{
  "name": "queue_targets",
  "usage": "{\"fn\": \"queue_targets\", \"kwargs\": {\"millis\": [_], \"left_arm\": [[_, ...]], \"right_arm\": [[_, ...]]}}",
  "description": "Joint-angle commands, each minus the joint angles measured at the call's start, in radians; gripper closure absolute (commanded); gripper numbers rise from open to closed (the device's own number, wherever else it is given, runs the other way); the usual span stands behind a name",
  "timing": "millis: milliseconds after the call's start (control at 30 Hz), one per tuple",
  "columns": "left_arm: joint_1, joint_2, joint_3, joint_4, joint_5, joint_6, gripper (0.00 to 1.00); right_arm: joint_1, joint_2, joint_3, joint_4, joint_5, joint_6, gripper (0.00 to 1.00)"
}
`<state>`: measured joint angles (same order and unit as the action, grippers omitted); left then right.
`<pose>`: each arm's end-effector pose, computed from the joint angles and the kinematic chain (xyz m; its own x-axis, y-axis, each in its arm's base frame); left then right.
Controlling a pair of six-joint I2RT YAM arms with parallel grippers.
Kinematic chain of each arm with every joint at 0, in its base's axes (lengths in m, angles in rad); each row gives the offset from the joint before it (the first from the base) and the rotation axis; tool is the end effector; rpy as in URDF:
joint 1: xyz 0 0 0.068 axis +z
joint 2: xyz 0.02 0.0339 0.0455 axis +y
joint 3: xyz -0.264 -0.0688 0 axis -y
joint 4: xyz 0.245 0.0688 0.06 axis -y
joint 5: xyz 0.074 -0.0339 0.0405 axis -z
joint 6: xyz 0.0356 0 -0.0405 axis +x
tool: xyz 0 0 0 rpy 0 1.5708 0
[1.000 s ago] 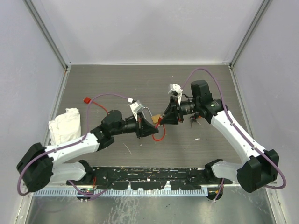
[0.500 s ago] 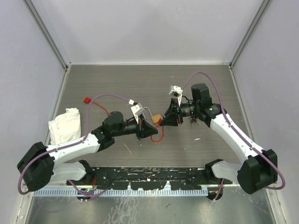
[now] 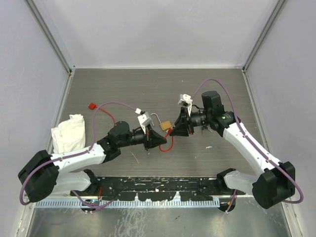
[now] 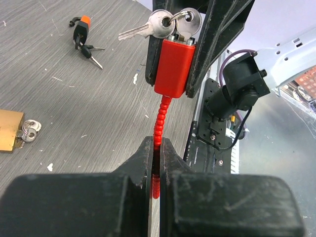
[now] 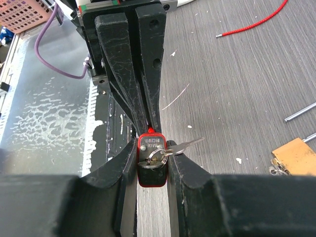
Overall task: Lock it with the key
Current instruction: Lock the lock.
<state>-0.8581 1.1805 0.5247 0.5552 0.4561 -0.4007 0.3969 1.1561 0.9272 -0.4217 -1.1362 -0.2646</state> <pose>0.1554 -0.2038 0.2452 -0.4372 -0.0297 -0.8989 0.8637 0.2649 -0.4288 0.2058 0.1213 0.3041 -0.3225 -0.2546 -0.9117 -0.9457 0.0443 0.3221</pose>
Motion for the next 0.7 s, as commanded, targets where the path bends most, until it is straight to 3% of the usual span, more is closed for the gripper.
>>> {"fn": "queue_targets", "kwargs": {"millis": [0,400,667], "left_arm": [[0.002,-0.020,-0.012,0.216,-0.040,0.038,1.00],[0.004,-0.018,-0.053,0.266,-0.040,0.065,1.00],[0.004,-0.039,-0.077,0.273,-0.044,0.074,1.00]], "right_arm": [[0.014,-0.016,0.019,-0.060,0.018,-0.025,0.88],[0.013,-0.022,0.044,-0.097,0.028,-0.057,0.77],[0.006,-0.036,0.076,-0.155,0.035,-0.101,0.56]]}}
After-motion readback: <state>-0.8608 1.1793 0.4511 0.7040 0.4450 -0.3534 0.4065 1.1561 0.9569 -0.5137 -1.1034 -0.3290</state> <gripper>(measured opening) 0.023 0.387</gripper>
